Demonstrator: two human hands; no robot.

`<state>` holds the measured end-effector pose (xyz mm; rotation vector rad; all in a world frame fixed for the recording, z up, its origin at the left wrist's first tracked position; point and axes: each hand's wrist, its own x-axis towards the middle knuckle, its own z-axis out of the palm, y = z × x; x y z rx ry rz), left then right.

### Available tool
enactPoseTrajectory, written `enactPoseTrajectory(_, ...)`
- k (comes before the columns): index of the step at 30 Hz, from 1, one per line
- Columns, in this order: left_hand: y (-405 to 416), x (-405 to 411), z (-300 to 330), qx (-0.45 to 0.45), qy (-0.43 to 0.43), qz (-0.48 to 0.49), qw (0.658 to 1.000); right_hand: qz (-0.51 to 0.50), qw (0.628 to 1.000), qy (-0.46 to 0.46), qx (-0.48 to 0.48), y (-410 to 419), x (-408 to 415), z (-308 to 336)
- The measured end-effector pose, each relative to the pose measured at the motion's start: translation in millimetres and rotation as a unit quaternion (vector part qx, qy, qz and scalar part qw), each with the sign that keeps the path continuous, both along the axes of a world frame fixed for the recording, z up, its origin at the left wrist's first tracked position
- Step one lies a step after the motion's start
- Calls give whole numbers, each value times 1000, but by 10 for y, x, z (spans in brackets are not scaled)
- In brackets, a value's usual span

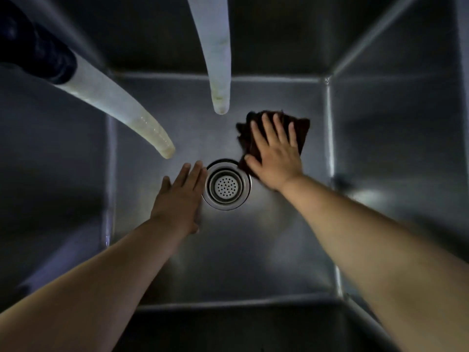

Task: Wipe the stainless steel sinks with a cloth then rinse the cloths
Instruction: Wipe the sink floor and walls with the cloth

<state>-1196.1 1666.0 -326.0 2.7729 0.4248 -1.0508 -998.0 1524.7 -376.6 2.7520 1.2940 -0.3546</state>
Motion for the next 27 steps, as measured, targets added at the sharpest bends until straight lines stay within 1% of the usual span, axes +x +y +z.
enactPoseTrajectory(3, 3, -1, -7, -9, 3, 6, 1000, -36, 999, -19, -23, 33, 374, 10)
enactPoseTrajectory(6, 0, -4, 3, -12, -1, 7, 1000, -89, 995, -34, -26, -226, 417, 56)
enactPoseTrajectory(9, -14, -10, 24, -6, -4, -5, 1000, -127, 991, -25, -29, -544, 83, 136)
enactPoseTrajectory(13, -15, -9, 35, -10, -3, 2, 1000, -155, 987, 4, -49, -711, -694, 171)
enactPoseTrajectory(16, 3, -8, 12, -19, -7, 10, 1000, -113, 990, 29, -73, -692, -1250, 149)
enactPoseTrajectory(19, 12, -15, -4, -30, -13, 18, 999, -16, 992, 78, -95, -742, -1578, 185)
enactPoseTrajectory(21, 5, -16, 13, -26, -12, 16, 999, 42, 984, 138, -104, -795, -1600, 284)
enactPoseTrajectory(23, -26, 0, 76, -13, 0, 11, 1000, 69, 972, 198, -111, -815, -1429, 532)
enactPoseTrajectory(24, -51, 21, 117, -2, 7, 12, 1000, 82, 969, 208, -107, -816, -1303, 705)
enactPoseTrajectory(25, -97, 49, 168, 11, 11, 10, 1000, 93, 971, 201, -95, -815, -1167, 908)
enactPoseTrajectory(27, -257, 98, 265, 36, 2, -5, 999, 101, 983, 135, -66, -835, -840, 1331)
